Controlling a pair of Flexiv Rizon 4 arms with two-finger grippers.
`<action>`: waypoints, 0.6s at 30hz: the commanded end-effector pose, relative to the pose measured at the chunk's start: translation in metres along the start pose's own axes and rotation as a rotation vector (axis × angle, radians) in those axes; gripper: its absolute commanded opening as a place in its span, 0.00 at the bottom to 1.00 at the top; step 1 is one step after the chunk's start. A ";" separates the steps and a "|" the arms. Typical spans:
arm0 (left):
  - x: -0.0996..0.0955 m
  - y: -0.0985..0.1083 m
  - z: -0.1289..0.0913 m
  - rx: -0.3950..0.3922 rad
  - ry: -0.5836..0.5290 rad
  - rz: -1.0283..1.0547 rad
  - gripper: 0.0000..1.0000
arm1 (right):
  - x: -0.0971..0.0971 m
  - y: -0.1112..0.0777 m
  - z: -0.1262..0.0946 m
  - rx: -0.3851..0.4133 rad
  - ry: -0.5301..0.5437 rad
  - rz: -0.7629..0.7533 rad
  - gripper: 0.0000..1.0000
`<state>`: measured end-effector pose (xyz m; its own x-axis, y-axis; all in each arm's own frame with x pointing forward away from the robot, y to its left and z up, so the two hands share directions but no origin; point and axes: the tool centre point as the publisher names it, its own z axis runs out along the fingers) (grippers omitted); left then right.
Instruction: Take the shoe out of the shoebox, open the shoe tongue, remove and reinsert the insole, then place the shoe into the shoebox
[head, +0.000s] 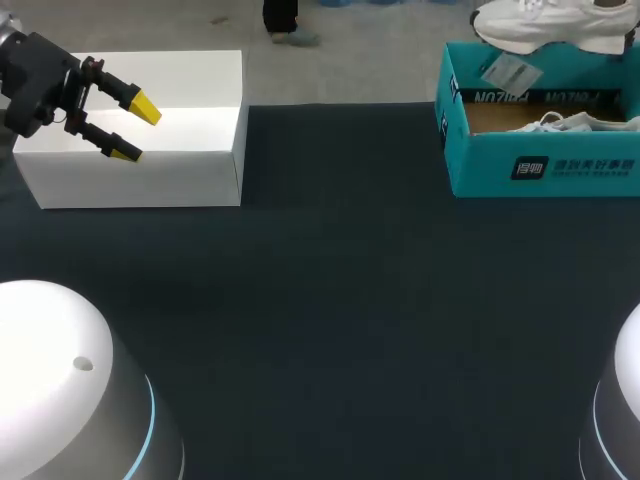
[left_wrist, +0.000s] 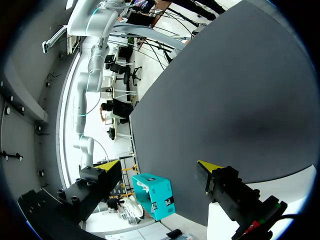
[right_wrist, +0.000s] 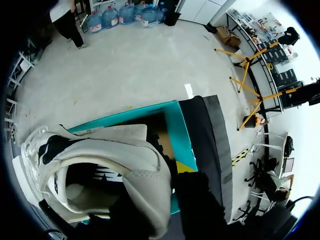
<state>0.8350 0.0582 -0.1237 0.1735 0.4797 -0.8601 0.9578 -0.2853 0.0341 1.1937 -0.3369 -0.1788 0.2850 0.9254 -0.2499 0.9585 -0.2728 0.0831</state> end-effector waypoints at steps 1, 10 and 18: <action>0.000 0.000 -0.001 0.002 0.002 0.001 1.00 | 0.002 0.000 0.011 0.201 0.005 0.010 0.00; 0.000 0.000 -0.001 0.002 0.002 0.001 1.00 | 0.013 -0.012 0.056 0.149 0.005 -0.018 0.00; 0.000 0.000 -0.001 0.002 0.002 0.001 1.00 | 0.014 -0.002 0.083 0.111 0.015 0.014 0.00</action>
<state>0.8350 0.0583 -0.1237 0.1734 0.4797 -0.8601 0.9579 -0.2851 0.0341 1.1843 -0.3403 -0.2518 0.3016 0.9240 -0.2349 0.9529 -0.3006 0.0410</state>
